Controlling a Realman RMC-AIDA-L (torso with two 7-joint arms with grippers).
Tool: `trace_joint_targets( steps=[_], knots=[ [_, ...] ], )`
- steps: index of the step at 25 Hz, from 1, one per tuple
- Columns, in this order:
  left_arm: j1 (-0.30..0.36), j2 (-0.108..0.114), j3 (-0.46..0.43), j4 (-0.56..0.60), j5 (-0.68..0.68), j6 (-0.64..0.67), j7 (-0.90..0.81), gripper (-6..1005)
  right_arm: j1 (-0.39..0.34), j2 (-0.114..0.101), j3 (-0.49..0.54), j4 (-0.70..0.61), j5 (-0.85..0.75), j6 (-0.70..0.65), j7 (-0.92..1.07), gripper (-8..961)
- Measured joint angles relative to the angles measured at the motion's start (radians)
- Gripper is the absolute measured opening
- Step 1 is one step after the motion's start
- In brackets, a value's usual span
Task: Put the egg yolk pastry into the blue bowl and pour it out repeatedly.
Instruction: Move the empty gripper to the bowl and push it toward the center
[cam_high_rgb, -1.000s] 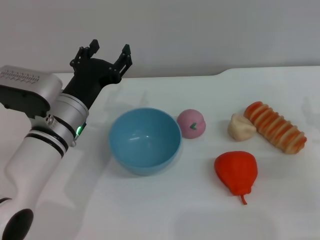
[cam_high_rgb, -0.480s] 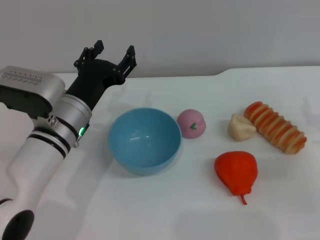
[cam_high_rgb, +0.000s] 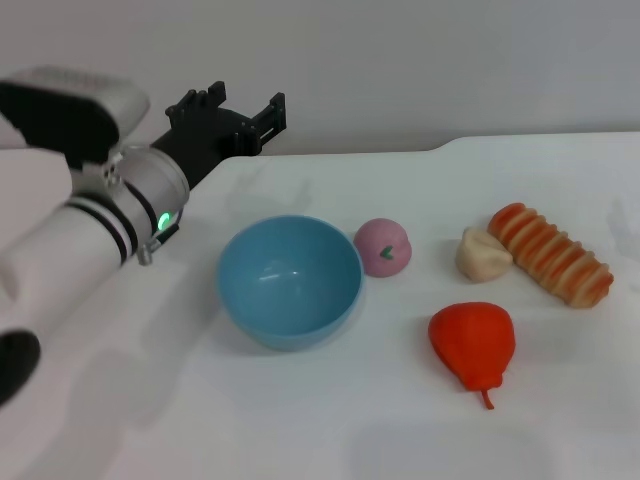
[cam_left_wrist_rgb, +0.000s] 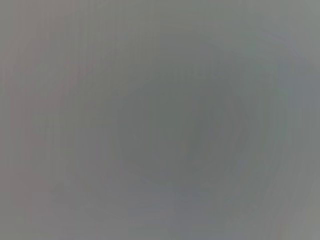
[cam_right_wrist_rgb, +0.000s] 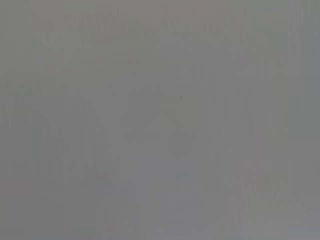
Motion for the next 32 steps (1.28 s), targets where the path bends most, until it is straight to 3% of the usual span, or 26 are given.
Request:
trace_joint_targets(
  steps=[3,6,10,13,15,19,26,32],
  knots=[
    [0.022,0.009,-0.127,-0.138,0.093,-0.289,0.018,775,0.0,0.0,0.0,-0.001,0.0,0.0,0.0,625],
    [0.046,-0.003,-0.23,-0.242,0.137,-0.488,0.094,775,0.001,0.0,0.001,-0.002,0.001,0.0,0.0,625],
    [0.057,-0.038,-0.372,-0.366,0.134,-0.733,0.248,774,0.0,0.0,0.001,-0.005,0.001,0.0,0.0,625],
    [0.028,-0.083,-0.503,-0.42,0.129,-0.966,0.383,774,0.0,0.0,0.001,-0.005,0.001,0.0,0.0,625],
    [0.001,-0.091,-0.539,-0.425,0.122,-1.057,0.427,774,0.0,0.0,0.001,-0.004,0.001,0.0,0.0,625],
    [-0.049,-0.089,-0.57,-0.409,0.116,-1.202,0.485,776,0.0,0.0,0.001,-0.001,0.001,0.0,0.0,625],
    [-0.1,-0.091,-0.622,-0.369,0.114,-1.314,0.504,780,-0.001,0.0,0.001,0.001,0.001,0.0,0.0,626],
    [-0.141,-0.093,-0.624,-0.264,0.114,-1.297,0.505,781,0.0,0.0,0.0,0.001,0.001,0.0,0.0,626]
  ],
)
